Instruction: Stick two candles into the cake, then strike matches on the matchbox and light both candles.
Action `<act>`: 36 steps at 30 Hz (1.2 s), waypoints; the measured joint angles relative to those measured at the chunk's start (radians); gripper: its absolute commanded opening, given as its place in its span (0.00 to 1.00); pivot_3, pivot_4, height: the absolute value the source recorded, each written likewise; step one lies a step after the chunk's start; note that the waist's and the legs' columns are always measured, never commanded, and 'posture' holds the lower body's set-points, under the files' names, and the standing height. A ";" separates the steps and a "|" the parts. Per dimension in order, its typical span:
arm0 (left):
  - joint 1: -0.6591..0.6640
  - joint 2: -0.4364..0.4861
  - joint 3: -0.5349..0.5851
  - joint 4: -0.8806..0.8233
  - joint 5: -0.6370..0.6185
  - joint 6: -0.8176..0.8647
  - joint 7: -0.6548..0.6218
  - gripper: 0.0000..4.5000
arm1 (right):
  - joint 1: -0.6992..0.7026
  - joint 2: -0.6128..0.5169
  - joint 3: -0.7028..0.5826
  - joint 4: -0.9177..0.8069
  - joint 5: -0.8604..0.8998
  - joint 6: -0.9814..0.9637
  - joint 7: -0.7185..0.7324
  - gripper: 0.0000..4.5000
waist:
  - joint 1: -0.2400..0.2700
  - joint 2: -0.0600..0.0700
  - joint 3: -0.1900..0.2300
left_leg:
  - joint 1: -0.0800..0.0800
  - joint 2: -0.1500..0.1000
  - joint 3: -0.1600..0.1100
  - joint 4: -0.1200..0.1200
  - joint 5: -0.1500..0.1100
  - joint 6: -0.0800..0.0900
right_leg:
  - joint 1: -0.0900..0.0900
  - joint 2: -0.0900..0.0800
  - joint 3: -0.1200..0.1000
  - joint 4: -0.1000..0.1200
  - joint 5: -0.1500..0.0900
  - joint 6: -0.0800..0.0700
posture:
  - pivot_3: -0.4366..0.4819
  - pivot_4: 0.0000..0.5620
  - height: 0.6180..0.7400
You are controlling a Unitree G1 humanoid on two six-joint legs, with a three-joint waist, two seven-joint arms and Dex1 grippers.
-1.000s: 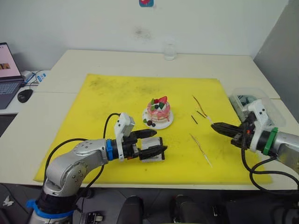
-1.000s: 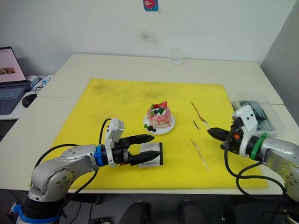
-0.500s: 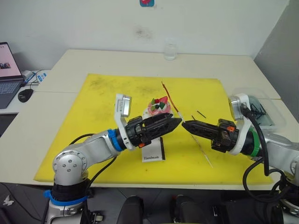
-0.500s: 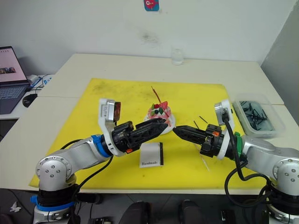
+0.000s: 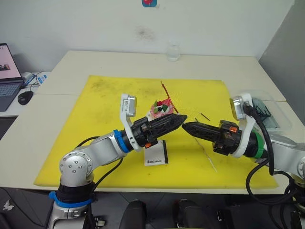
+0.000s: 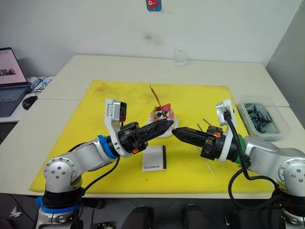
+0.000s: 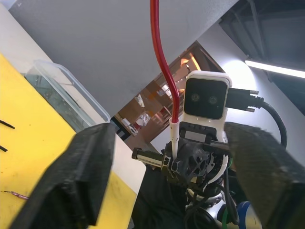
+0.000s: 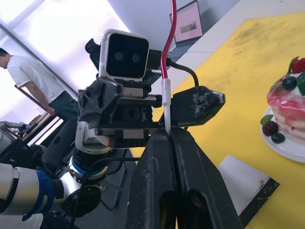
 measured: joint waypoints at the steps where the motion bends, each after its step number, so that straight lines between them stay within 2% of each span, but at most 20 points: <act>1: 0.000 -0.001 -0.003 0.001 0.000 -0.002 0.000 0.58 | 0.000 -0.005 0.005 0.001 0.000 -0.007 0.000 0.00 | 0.000 0.000 0.000 | 0.000 0.000 0.000 0.000 0.000 0.000 | 0.000 0.000 0.000 0.000 0.000 0.000 | 0.48 0.27 1.00; 9: -0.003 -0.004 -0.014 0.005 0.000 -0.017 -0.007 0.01 | 0.000 -0.020 0.029 0.002 0.002 -0.040 0.002 0.00 | 0.001 0.000 0.000 | 0.000 0.000 0.000 0.000 0.000 0.000 | 0.000 0.000 0.000 0.000 0.000 0.000 | 0.48 0.27 1.00; 18: 0.001 0.003 -0.019 0.018 0.004 -0.018 -0.038 0.00 | 0.001 -0.034 0.048 0.002 0.003 -0.057 0.009 0.00 | 0.001 0.000 0.000 | 0.000 0.000 0.000 0.000 0.000 0.000 | 0.000 0.000 0.000 -0.001 0.000 0.000 | 0.48 0.27 1.00; 21: 0.003 0.003 -0.019 0.017 0.007 -0.019 -0.049 0.00 | 0.005 -0.040 0.051 0.002 0.004 -0.060 0.011 0.20 | 0.001 0.000 0.000 | 0.000 0.000 0.000 0.000 0.000 0.000 | 0.000 0.000 0.000 -0.001 0.000 0.000 | 0.48 0.27 1.00; 27: 0.002 0.045 -0.012 0.001 0.036 -0.021 -0.087 0.00 | 0.006 -0.071 0.051 0.003 -0.022 -0.060 0.046 0.70 | 0.001 0.000 0.000 | 0.000 0.000 0.000 -0.001 0.000 0.000 | -0.001 0.000 0.000 -0.001 0.000 0.000 | 0.48 0.27 1.00; 31: -0.025 0.129 0.010 0.001 0.128 -0.023 -0.150 0.00 | 0.009 -0.164 0.062 -0.023 -0.204 -0.043 0.152 1.00 | 0.001 0.000 0.000 | 0.000 0.000 0.000 -0.001 0.000 0.000 | -0.001 0.000 0.000 -0.002 -0.001 -0.001 | 0.48 0.27 1.00; 36: -0.106 0.239 0.017 0.040 0.407 -0.113 -0.301 0.00 | -0.009 -0.241 0.167 -0.085 -0.549 -0.076 0.288 1.00 | 0.001 0.000 0.000 | 0.000 0.000 0.001 -0.004 0.000 0.000 | -0.002 0.000 -0.001 -0.002 -0.001 -0.002 | 0.48 0.27 1.00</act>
